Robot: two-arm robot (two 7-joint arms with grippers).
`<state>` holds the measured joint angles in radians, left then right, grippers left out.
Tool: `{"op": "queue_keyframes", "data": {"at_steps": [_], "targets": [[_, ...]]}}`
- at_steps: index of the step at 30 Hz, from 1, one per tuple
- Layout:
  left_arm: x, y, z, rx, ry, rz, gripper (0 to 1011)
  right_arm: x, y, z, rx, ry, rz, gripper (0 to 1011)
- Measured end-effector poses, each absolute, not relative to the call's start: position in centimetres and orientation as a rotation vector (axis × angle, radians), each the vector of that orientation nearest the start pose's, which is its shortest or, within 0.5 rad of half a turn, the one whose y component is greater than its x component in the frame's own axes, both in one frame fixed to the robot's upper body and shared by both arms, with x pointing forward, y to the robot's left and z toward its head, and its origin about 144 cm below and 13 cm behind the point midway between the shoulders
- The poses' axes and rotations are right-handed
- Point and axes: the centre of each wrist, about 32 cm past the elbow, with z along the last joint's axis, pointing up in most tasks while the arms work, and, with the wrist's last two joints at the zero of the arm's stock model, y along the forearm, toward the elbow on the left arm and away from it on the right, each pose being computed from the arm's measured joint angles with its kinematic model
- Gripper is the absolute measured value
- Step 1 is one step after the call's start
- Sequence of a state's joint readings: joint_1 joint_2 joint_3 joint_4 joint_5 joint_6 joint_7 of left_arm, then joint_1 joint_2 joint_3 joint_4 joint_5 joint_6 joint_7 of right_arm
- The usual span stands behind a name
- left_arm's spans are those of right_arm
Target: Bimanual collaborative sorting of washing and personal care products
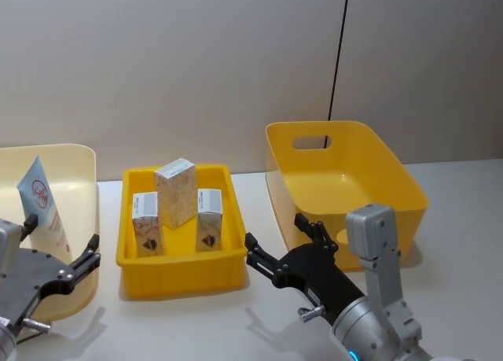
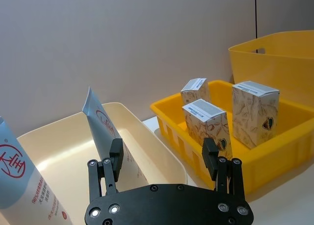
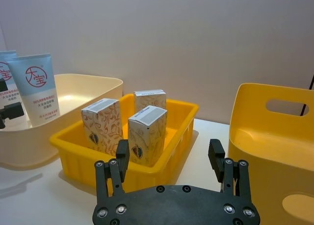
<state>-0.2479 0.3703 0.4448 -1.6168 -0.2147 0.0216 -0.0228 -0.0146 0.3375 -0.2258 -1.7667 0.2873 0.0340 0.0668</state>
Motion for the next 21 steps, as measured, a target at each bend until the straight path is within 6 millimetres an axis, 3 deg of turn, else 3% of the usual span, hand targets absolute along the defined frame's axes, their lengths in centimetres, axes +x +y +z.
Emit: {"op": "queue_keyframes", "data": {"at_steps": [21], "targets": [[51.5, 21.6, 121.5, 0.014, -0.128, 1.165, 1001, 44.3, -23.7, 118.9, 0.026, -0.075, -1.229, 1001]]}}
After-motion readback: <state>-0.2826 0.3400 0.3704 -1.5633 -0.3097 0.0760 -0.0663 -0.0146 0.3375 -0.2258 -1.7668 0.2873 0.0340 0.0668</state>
